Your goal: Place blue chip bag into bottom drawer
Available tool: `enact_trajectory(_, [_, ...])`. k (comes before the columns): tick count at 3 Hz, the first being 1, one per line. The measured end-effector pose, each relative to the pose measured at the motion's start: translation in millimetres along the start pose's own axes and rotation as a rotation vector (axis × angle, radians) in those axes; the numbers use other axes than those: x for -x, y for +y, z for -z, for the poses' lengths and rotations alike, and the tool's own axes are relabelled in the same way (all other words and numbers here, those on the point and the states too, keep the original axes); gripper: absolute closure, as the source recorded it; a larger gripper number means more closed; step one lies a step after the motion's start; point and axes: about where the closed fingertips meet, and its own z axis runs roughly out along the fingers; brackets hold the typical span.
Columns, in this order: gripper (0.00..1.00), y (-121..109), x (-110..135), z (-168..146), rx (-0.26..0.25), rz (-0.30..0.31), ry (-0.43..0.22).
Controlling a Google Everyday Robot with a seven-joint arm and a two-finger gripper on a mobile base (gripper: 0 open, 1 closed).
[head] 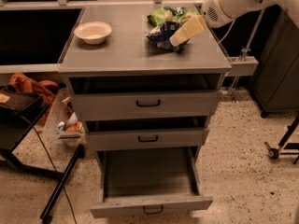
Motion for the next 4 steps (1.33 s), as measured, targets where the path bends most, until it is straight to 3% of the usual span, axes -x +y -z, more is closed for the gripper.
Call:
enact_trajectory(2, [0.0,-19,22,-63,0.001,-0.057,-0.015])
enact_trajectory(4, [0.0,-17,40,-114,0.012,-0.112,0.017])
